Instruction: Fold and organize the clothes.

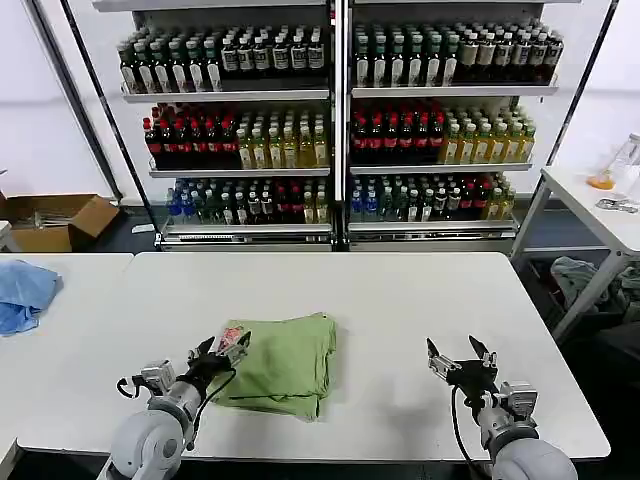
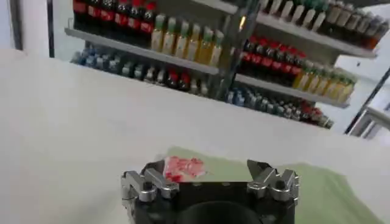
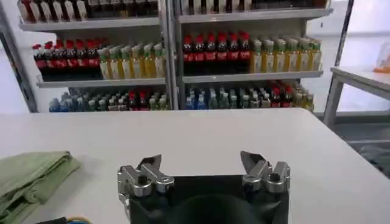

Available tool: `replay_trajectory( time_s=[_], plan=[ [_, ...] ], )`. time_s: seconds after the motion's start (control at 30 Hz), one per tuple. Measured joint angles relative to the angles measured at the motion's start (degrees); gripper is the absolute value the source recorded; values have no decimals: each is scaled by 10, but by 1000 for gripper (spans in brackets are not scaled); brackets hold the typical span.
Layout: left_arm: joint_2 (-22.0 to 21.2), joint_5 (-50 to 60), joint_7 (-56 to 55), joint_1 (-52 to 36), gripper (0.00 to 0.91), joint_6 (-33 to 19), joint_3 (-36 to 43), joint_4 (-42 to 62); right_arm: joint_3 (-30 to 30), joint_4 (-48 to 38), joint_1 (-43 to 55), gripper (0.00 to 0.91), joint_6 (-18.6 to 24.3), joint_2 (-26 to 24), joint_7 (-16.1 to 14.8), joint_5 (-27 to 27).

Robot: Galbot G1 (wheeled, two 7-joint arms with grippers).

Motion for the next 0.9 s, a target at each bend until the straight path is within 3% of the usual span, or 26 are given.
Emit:
replay_trajectory(
  time_s=[0.3, 0.33, 0.37, 0.4, 0.47, 0.57, 0.9],
  plan=[
    [-4, -16, 9, -10, 907, 23, -1, 29, 8, 9, -8, 907, 0, 0, 0, 0],
    [-5, -21, 9, -12, 736, 26, -2, 33, 9, 10, -8, 907, 0, 0, 0, 0],
    [-5, -26, 10, -13, 736, 29, -4, 35, 10, 11, -9, 907, 0, -1, 0, 0],
    [-6, -33, 11, -13, 453, 31, -6, 36, 11, 12, -9, 907, 0, -2, 0, 0],
    [-7, -48, 14, -11, 101, 35, -10, 37, 13, 13, -10, 907, 0, -3, 0, 1],
    [-11, -80, 17, -7, 40, 38, -17, 37, 16, 14, -11, 907, 0, -4, 0, 2],
    [-29, -179, 24, -5, 30, 43, -43, 56, 17, 15, -11, 907, 0, -2, 3, 3]
  ],
)
